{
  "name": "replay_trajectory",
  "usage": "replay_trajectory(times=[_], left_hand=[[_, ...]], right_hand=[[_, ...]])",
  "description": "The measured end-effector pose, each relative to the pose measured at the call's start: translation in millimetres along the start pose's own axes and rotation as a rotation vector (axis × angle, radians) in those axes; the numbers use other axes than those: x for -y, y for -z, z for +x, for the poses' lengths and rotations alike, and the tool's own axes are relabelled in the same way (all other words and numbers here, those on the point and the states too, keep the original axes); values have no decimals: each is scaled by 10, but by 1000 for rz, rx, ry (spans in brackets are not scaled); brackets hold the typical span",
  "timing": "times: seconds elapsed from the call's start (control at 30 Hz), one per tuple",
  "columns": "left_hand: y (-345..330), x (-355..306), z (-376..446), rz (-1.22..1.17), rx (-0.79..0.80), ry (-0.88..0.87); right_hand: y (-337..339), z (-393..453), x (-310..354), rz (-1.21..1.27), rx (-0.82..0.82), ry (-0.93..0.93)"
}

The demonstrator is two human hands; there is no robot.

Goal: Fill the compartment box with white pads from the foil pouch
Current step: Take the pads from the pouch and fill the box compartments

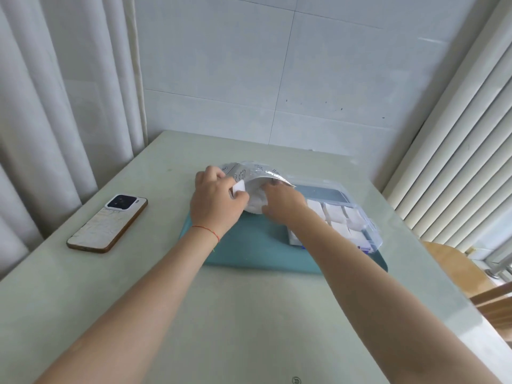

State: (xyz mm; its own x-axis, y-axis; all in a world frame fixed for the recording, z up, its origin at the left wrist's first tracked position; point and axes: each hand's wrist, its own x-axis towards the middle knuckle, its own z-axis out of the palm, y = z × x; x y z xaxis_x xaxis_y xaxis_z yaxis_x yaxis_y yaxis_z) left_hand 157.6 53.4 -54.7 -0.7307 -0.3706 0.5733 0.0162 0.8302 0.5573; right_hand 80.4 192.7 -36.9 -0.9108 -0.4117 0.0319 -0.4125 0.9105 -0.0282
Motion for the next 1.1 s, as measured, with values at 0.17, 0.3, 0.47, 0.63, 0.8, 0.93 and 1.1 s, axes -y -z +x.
replay_trajectory(times=[0.17, 0.3, 0.47, 0.63, 0.8, 0.93, 1.1], left_hand=[[-82, 117, 23, 43, 148, 13], [-65, 109, 34, 6, 161, 35], [-60, 97, 12, 10, 165, 30], [-36, 85, -13, 21, 135, 45], [-15, 4, -56, 21, 147, 68], [-21, -47, -101, -102, 175, 101], [-2, -78, -120, -339, 251, 253]], right_hand=[[2, 142, 86, -131, 174, -29], [29, 201, 92, -18, 227, -63], [5, 149, 30, -2, 159, -22], [16, 104, 7, 28, 68, -23], [28, 72, 22, -17, 25, -42], [10, 28, 65, -169, -20, -29], [-17, -2, 14, -241, -160, 32]])
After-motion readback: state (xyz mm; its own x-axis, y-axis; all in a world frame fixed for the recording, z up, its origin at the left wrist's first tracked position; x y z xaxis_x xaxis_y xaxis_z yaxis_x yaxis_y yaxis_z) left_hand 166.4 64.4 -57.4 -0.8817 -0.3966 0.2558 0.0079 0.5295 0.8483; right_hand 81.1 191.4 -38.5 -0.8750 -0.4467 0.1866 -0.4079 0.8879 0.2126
